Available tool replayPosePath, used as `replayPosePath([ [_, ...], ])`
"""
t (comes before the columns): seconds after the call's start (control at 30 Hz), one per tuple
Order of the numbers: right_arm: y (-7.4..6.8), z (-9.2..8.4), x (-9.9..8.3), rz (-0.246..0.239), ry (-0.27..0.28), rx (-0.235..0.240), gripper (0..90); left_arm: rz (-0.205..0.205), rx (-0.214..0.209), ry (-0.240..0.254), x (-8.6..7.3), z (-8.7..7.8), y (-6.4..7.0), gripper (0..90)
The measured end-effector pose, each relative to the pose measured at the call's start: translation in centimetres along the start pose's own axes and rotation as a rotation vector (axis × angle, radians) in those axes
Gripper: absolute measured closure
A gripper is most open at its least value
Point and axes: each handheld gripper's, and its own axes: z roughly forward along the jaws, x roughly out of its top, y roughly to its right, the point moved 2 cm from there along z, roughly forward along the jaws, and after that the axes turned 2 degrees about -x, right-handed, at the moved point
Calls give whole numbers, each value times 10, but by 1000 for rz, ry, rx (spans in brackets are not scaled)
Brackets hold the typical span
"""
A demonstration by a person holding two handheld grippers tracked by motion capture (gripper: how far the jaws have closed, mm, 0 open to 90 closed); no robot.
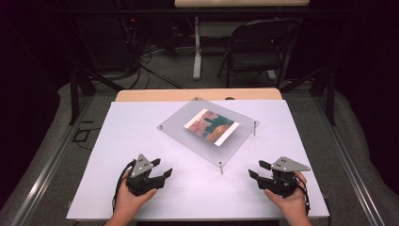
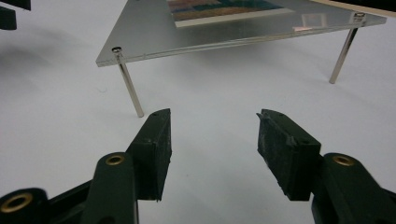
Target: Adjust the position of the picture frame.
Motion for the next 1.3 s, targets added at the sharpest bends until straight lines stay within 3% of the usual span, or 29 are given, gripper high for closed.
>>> replayPosePath([
  [0.23,0,0,1,38,38,15,414,-42,-28,3,0,-1,-1,407],
  [0.4,-1,2,0,45,37,11,379,-96,-43,1,-1,-2,-3,412],
  [0.73,-1,0,0,32,29,-20,384,-118,-43,18,1,-2,-5,451],
  [0.8,-4,1,1,32,24,-8,403,-160,-63,19,2,0,-4,467],
  [0.97,-8,2,2,25,28,16,403,-148,-64,18,10,2,2,500],
  [1.3,-2,-3,2,40,31,-3,457,-125,-148,23,34,19,30,572],
])
